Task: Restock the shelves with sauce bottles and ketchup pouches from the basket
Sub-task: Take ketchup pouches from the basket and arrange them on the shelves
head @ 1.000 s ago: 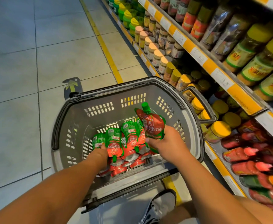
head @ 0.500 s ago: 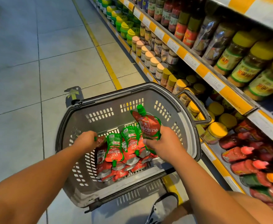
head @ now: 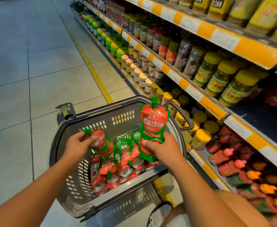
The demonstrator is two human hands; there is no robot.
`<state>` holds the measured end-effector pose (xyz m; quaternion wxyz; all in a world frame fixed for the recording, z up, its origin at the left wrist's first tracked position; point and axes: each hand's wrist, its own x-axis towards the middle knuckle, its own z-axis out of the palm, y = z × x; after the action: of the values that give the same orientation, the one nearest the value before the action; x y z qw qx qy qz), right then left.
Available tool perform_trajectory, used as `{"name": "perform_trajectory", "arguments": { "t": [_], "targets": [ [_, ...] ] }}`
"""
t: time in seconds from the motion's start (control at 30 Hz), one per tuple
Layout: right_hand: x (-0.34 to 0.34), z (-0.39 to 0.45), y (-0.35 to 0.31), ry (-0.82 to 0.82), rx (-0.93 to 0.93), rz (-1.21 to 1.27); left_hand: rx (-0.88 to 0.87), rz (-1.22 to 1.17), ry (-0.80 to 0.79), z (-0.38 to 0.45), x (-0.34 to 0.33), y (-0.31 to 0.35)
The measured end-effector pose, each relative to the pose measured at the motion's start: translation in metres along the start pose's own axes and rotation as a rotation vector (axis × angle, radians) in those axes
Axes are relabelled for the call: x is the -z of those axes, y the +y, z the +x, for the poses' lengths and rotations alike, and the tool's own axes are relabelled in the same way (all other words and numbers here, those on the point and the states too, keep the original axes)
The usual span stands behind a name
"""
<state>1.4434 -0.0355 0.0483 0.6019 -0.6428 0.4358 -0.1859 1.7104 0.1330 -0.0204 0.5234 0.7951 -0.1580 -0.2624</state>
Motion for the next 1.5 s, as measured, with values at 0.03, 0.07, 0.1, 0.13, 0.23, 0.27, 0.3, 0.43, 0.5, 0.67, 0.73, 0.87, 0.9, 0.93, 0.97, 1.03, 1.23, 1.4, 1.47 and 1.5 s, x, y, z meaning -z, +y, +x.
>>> {"name": "perform_trajectory", "arguments": {
  "t": [0.03, 0.07, 0.1, 0.13, 0.23, 0.27, 0.3, 0.43, 0.5, 0.67, 0.73, 0.87, 0.9, 0.93, 0.97, 1.03, 1.23, 1.4, 1.47, 1.5],
  "targets": [
    [0.002, -0.003, -0.002, 0.001, -0.009, 0.042, -0.008, -0.067, -0.013, -0.004, -0.004, 0.013],
    [0.005, -0.006, -0.004, -0.001, -0.013, 0.085, -0.01, -0.135, -0.023, -0.008, -0.009, 0.027],
    [0.007, -0.009, -0.007, -0.002, -0.011, 0.129, -0.014, -0.189, -0.028, -0.014, -0.014, 0.042],
    [0.009, -0.013, -0.011, 0.003, -0.001, 0.172, -0.023, -0.225, -0.033, -0.019, -0.019, 0.057],
    [0.021, -0.026, -0.021, 0.042, 0.06, 0.264, -0.05, -0.324, -0.06, -0.035, -0.033, 0.1],
    [0.027, -0.031, -0.023, 0.061, 0.082, 0.289, -0.068, -0.356, -0.077, -0.041, -0.039, 0.114],
    [0.035, -0.036, -0.025, 0.089, 0.095, 0.315, -0.074, -0.383, -0.095, -0.048, -0.045, 0.125],
    [0.068, -0.062, -0.028, 0.257, 0.129, 0.409, -0.11, -0.498, -0.175, -0.077, -0.077, 0.166],
    [0.091, -0.079, -0.03, 0.351, 0.128, 0.46, -0.118, -0.526, -0.198, -0.095, -0.098, 0.182],
    [0.156, -0.121, -0.024, 0.537, 0.081, 0.552, -0.117, -0.528, -0.339, -0.134, -0.161, 0.21],
    [0.184, -0.139, -0.015, 0.611, 0.068, 0.573, -0.091, -0.528, -0.407, -0.152, -0.191, 0.221],
    [0.237, -0.173, 0.004, 0.727, 0.047, 0.659, 0.055, -0.562, -0.54, -0.194, -0.261, 0.231],
    [0.249, -0.179, 0.008, 0.751, 0.05, 0.685, 0.081, -0.554, -0.561, -0.205, -0.279, 0.232],
    [0.262, -0.184, 0.013, 0.78, 0.043, 0.696, 0.104, -0.538, -0.575, -0.215, -0.297, 0.232],
    [0.275, -0.188, 0.016, 0.816, 0.025, 0.695, 0.125, -0.521, -0.589, -0.226, -0.313, 0.232],
    [0.3, -0.194, 0.022, 0.871, 0.007, 0.66, 0.139, -0.505, -0.623, -0.244, -0.345, 0.233],
    [0.375, -0.211, 0.042, 0.958, -0.031, 0.457, 0.132, -0.493, -0.739, -0.276, -0.425, 0.249],
    [0.414, -0.217, 0.064, 1.034, -0.02, 0.364, 0.157, -0.531, -0.769, -0.282, -0.479, 0.262],
    [0.425, -0.221, 0.072, 1.078, -0.035, 0.337, 0.173, -0.538, -0.786, -0.285, -0.499, 0.265],
    [0.43, -0.222, 0.076, 1.103, -0.037, 0.33, 0.18, -0.548, -0.795, -0.286, -0.508, 0.266]
  ]
}}
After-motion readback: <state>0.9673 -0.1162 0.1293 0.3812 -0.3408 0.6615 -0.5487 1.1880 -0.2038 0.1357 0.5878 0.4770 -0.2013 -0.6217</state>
